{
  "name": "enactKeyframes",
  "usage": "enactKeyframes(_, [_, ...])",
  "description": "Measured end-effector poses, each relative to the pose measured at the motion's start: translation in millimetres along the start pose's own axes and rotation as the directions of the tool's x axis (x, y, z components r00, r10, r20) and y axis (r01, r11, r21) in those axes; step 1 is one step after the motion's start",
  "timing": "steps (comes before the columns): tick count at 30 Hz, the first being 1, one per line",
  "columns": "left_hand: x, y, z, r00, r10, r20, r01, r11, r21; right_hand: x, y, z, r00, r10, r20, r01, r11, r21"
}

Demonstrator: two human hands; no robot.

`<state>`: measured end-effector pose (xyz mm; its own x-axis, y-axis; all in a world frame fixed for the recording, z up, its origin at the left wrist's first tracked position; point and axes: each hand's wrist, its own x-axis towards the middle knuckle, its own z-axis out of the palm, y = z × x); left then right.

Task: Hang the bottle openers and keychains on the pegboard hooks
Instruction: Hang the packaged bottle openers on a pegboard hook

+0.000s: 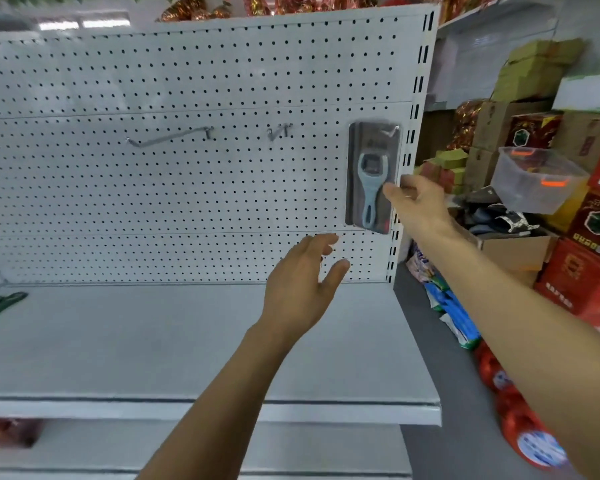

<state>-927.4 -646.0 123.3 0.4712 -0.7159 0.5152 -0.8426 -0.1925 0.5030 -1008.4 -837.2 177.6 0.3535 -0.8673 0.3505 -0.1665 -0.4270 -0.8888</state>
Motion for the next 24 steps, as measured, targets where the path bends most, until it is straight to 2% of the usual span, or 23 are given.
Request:
enactKeyframes(4, [-31, -4, -7, 1.000, 0.003, -0.010, -0.003, 0.999, -0.050, -55, 26, -4, 0.990, -0.139, -0.003, 0.138, 0.987, -0.078])
enactKeyframes(7, [-62, -13, -12, 0.999, 0.010, -0.037, -0.011, 0.999, -0.034, -108, 37, 0, 0.954, -0.292, 0.064, 0.298, 0.947, -0.123])
enactKeyframes(10, [-98, -29, -20, 0.998, -0.025, -0.057, 0.024, 1.000, -0.016, -159, 42, 16, 0.918, -0.367, 0.149, 0.385, 0.916, -0.117])
enactKeyframes(14, [-142, -64, -35, 0.993, -0.090, -0.074, 0.087, 0.995, -0.037, -215, 41, 52, 0.892, -0.341, 0.298, 0.393, 0.909, -0.137])
enactKeyframes(17, [-173, -99, -53, 0.980, -0.192, -0.061, 0.190, 0.981, -0.032, -251, 41, 90, 0.867, -0.307, 0.392, 0.387, 0.911, -0.142])
enactKeyframes(20, [-204, -140, -81, 0.953, -0.301, -0.035, 0.301, 0.954, 0.010, -285, 37, 137, 0.835, -0.263, 0.483, 0.367, 0.921, -0.134])
enactKeyframes(24, [-242, -203, -133, 0.927, -0.373, -0.021, 0.374, 0.925, 0.071, -328, 16, 210, 0.778, -0.221, 0.589, 0.353, 0.928, -0.118])
